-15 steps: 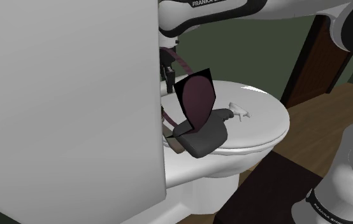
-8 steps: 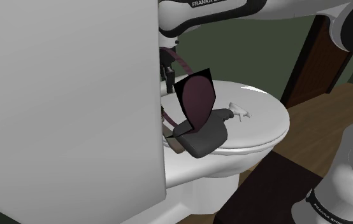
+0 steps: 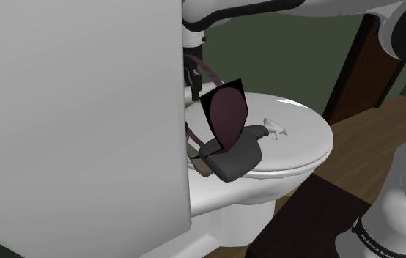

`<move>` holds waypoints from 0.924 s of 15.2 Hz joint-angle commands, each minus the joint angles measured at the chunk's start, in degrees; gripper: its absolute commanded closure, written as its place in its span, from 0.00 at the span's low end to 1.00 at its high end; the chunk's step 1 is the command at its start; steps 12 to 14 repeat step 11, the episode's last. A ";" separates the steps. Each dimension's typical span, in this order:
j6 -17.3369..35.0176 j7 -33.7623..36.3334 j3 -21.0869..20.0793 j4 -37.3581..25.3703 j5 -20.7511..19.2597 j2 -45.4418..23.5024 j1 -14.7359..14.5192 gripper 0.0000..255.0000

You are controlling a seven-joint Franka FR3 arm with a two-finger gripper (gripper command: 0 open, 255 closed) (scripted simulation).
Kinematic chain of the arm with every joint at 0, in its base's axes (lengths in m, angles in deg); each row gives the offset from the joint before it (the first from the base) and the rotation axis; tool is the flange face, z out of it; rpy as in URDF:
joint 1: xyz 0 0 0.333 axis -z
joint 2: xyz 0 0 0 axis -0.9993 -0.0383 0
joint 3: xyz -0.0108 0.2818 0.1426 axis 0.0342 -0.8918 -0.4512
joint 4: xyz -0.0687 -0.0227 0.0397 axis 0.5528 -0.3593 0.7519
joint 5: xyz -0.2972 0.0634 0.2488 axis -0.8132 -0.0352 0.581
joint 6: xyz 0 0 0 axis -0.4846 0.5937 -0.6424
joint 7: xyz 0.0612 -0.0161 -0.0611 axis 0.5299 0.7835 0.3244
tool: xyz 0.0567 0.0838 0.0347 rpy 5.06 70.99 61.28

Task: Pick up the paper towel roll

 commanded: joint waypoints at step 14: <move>-9.01 -0.53 -0.01 -11.09 0.03 -2.08 -0.11 1.00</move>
